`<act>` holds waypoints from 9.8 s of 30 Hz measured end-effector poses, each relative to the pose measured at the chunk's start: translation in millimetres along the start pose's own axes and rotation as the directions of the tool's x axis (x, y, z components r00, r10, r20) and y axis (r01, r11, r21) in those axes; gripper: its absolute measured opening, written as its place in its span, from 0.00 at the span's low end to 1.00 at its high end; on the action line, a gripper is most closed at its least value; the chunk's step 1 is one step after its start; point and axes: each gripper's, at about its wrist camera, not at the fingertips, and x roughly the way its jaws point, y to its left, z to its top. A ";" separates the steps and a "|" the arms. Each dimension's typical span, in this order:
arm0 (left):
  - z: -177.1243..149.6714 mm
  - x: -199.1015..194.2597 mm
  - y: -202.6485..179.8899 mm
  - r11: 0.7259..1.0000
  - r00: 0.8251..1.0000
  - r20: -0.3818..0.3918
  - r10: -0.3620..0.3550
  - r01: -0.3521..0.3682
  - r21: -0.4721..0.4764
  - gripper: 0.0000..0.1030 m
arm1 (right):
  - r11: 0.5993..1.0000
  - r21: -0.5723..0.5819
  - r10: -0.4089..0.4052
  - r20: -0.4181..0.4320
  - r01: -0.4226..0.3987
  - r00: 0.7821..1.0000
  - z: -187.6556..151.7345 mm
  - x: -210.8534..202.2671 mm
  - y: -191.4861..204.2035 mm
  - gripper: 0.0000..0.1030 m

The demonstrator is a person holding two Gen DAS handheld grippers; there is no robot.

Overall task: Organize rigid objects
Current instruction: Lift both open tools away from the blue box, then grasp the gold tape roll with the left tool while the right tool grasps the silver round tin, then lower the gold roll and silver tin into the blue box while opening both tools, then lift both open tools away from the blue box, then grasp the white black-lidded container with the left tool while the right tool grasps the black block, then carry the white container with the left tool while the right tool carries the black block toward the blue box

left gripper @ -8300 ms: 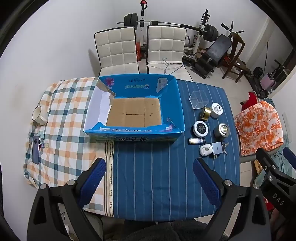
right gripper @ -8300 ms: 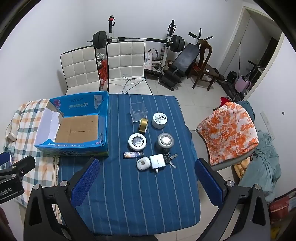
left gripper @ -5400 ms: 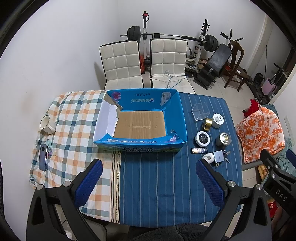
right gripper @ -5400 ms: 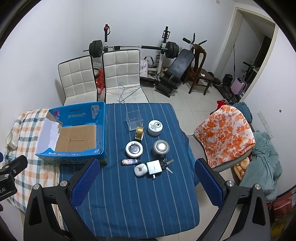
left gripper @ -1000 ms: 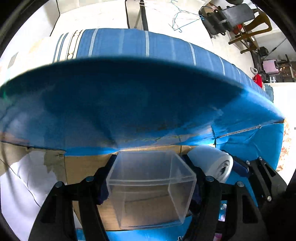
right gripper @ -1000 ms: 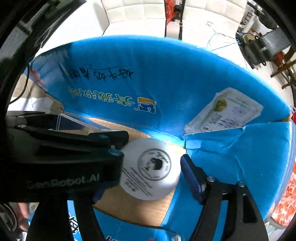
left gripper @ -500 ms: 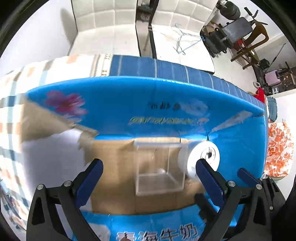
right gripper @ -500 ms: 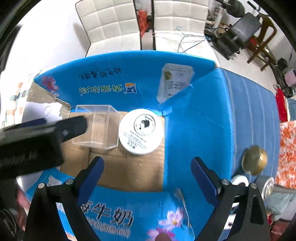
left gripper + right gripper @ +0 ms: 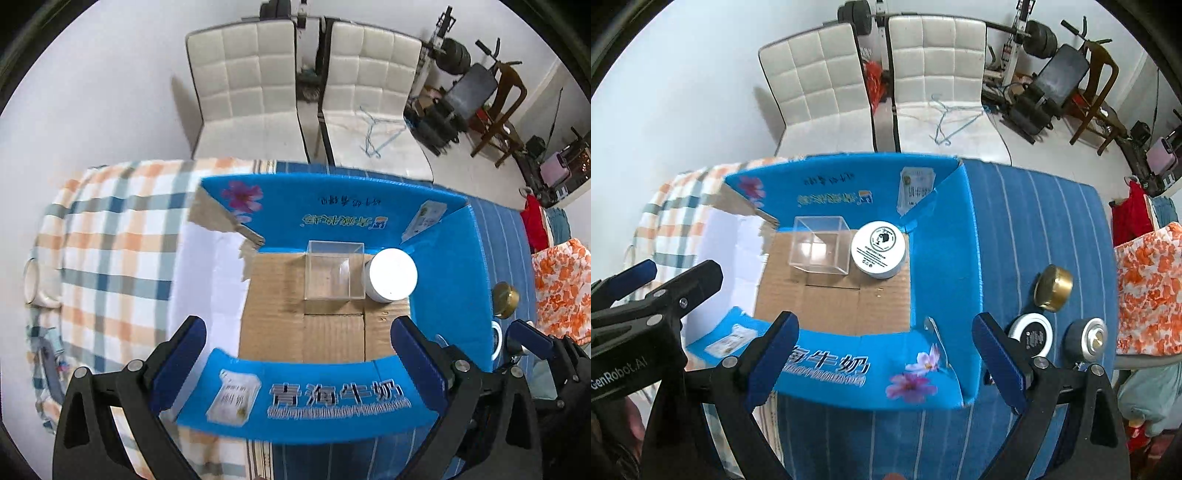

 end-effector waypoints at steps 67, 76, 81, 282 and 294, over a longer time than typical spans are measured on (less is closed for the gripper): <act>-22.4 190.2 -366.4 0.864 0.933 -0.358 -0.042 0.214 0.457 0.25 | 0.852 0.501 -0.016 -0.263 0.151 0.965 -95.0 137.9 -364.6 0.73; -10.6 147.8 -341.6 0.888 0.954 -0.284 -0.096 0.211 0.408 0.25 | 0.885 0.451 -0.040 -0.172 0.114 0.984 -80.5 71.0 -337.8 0.73; 2.0 91.7 -306.2 0.907 0.970 -0.189 -0.150 0.211 0.364 0.25 | 0.916 0.391 -0.054 -0.102 0.090 0.993 -68.0 24.1 -297.6 0.73; -109.0 174.0 -351.8 0.856 0.942 -0.330 0.053 0.128 0.501 0.71 | 0.810 0.544 -0.037 -0.321 0.217 0.946 -158.8 129.8 -346.6 0.55; -118.5 146.2 -339.7 0.867 0.957 -0.289 0.005 0.139 0.478 0.71 | 0.828 0.519 -0.067 -0.287 0.214 0.956 -162.8 98.1 -337.0 0.55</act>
